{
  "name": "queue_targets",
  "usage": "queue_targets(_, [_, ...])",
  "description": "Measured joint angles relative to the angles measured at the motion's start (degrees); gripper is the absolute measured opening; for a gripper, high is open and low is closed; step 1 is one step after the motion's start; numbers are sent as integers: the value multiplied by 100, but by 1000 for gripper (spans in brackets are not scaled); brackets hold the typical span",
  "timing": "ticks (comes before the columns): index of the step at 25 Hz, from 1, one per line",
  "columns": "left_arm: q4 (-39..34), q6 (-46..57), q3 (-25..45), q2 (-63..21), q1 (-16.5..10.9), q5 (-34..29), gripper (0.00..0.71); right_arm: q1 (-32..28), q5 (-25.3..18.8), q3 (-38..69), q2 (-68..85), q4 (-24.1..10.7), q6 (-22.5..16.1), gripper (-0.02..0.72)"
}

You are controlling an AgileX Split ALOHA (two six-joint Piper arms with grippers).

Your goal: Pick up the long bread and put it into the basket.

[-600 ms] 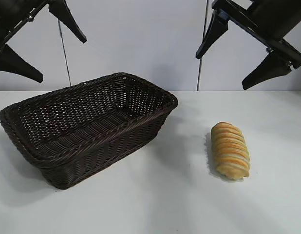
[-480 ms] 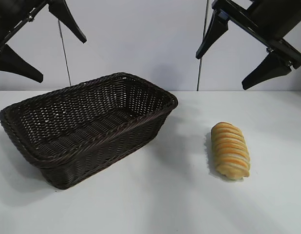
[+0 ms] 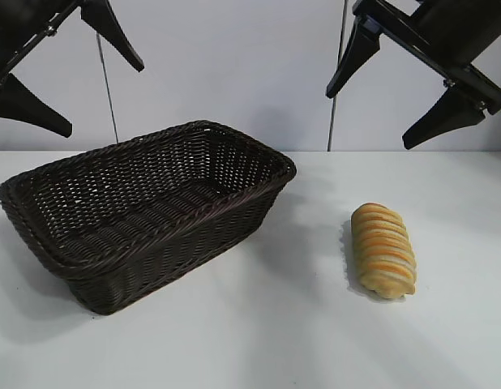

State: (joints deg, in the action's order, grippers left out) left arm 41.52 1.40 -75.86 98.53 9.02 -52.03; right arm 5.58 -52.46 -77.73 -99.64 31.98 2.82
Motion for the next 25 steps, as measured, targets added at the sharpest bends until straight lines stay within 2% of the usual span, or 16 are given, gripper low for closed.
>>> queue_targets(20, [-48,69,0,0,0,127,695,0,0,0,0,0,0,694])
queue_targets(22, [-479,318,0,-12,0,99,695,0,0,0,0,0,0,694])
queue_targets(25, [-1807,1155,0,-101,109,0,694,0,-5,0,0,0,0,694])
